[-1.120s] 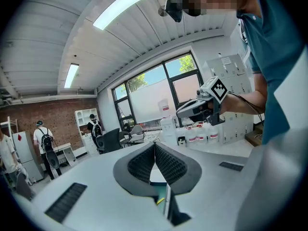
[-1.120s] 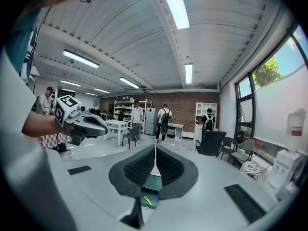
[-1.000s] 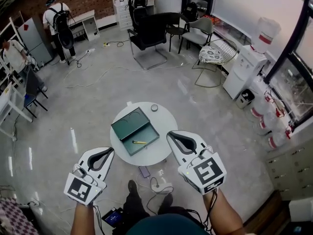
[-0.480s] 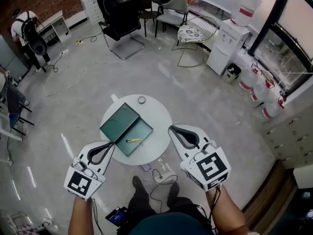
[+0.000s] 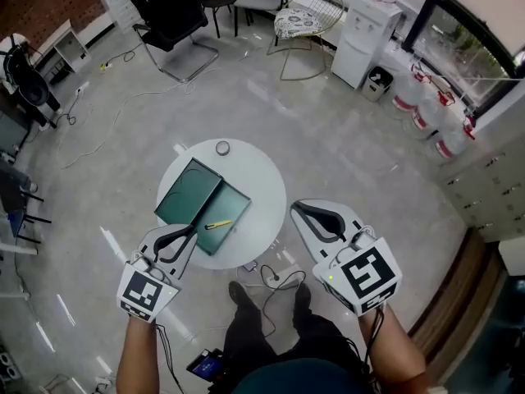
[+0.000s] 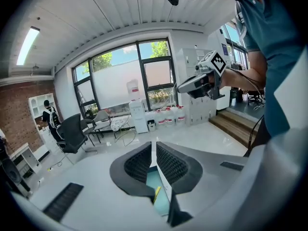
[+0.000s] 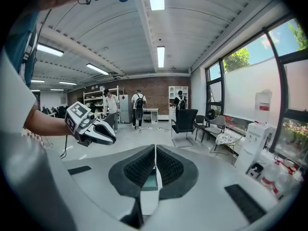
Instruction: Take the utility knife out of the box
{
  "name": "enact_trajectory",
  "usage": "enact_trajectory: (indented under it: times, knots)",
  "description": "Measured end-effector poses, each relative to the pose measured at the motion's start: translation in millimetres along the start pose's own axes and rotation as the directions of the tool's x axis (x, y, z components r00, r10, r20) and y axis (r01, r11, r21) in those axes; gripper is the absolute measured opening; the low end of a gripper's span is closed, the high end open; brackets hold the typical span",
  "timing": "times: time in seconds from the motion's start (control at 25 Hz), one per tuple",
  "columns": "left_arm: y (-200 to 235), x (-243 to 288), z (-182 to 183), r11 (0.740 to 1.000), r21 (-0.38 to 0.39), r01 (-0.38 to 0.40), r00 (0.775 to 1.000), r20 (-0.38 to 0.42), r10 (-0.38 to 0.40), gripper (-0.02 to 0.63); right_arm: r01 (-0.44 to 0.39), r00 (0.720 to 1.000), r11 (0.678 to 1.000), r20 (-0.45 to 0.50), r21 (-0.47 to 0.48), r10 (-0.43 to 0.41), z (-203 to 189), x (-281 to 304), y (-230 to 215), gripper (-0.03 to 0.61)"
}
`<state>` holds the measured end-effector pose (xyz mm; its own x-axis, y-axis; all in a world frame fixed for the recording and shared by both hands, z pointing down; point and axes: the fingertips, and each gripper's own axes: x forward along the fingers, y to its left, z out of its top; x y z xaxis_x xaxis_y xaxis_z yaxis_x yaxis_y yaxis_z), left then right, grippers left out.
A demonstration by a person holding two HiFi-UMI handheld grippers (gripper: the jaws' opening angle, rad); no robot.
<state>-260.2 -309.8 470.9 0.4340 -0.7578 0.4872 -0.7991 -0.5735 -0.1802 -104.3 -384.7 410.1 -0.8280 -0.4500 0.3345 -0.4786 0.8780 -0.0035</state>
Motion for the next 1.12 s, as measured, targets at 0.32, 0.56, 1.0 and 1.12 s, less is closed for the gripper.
enact_trajectory:
  times: [0.32,0.56,1.0,1.12]
  knots:
    - [4,66,-84,0.996,0.034,0.08,0.989,-0.124,-0.075,0.07,0.049,0.993,0.996,-0.108,0.072,-0.041,-75,14,-17,0.038]
    - [4,106,-146,0.989,0.048,0.143,0.968,-0.217,-0.129,0.126,0.075,0.989,0.992,-0.134,0.101,-0.061,-116,27,-26,0.038]
    - [-8,178,-254,0.947,0.146,0.285,0.871,-0.452,-0.193,0.176,0.103,0.978,0.981,-0.198,0.164,-0.069,-190,43,-44,0.038]
    - [-5,196,-283,0.933,0.177,0.313,0.842,-0.506,-0.187,0.181,0.109,0.975,0.978,-0.213,0.18,-0.069,-211,50,-49,0.038]
